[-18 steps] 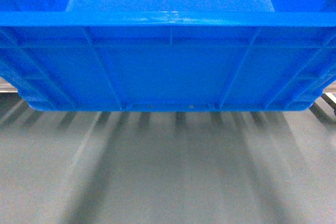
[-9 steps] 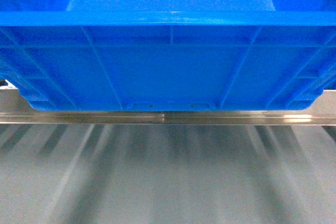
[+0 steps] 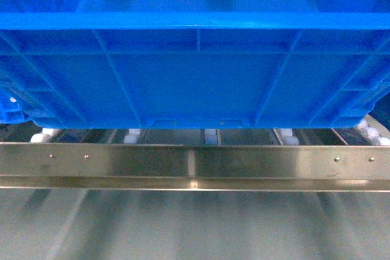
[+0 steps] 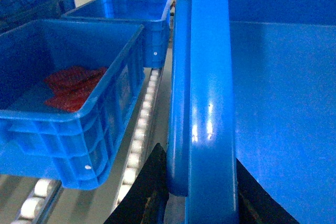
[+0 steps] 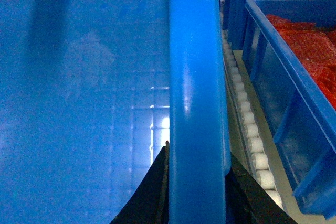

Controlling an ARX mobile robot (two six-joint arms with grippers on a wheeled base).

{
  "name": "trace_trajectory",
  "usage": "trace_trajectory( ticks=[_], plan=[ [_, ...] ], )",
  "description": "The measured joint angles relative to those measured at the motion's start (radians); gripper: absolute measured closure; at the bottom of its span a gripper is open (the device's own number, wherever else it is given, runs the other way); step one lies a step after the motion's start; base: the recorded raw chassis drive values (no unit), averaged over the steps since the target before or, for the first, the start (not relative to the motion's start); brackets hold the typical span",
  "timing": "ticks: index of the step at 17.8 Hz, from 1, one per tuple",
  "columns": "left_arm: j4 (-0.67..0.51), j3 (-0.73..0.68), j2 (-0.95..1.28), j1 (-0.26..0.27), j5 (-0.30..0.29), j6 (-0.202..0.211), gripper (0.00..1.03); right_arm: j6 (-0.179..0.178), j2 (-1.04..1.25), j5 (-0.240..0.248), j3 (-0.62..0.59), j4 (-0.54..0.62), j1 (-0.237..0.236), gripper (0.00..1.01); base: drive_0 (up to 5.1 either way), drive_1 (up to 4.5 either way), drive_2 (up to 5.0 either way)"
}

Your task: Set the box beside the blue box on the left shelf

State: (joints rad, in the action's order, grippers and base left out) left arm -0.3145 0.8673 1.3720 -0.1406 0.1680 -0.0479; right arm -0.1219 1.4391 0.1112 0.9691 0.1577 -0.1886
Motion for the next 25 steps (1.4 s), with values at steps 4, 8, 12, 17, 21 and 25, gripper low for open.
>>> trace_trajectory(
  ticks=[4,8,12,17,21,25],
  plan=[
    [-0.002,0.0,0.0,0.0,0.0,-0.001,0.83,0.001,0.0,0.001,0.0,0.002,0.0,0.81,0.0,3.96,-4.0],
    [-0.005,0.0,0.002,0.0,0.0,0.0,0.83,0.001,0.002,0.001,0.0,0.0,0.0,0.81,0.0,1.99,-2.1],
    [0.0,0.0,0.002,0.0,0.0,0.0,0.83,0.0,0.002,0.001,0.0,0.0,0.0,0.81,0.0,0.0,0.0],
    [-0.001,0.0,0.002,0.0,0.0,-0.001,0.83,0.0,0.002,0.001,0.0,0.0,0.0,0.81,0.0,0.0,0.0],
    [-0.001,0.0,0.002,0.0,0.0,-0.001,0.83,0.0,0.002,0.001,0.0,0.0,0.0,0.81,0.0,0.0,0.0],
    [-0.001,0.0,0.002,0.0,0.0,0.0,0.83,0.0,0.002,0.001,0.0,0.0,0.0,0.81,0.0,0.0,0.0]
  ],
)
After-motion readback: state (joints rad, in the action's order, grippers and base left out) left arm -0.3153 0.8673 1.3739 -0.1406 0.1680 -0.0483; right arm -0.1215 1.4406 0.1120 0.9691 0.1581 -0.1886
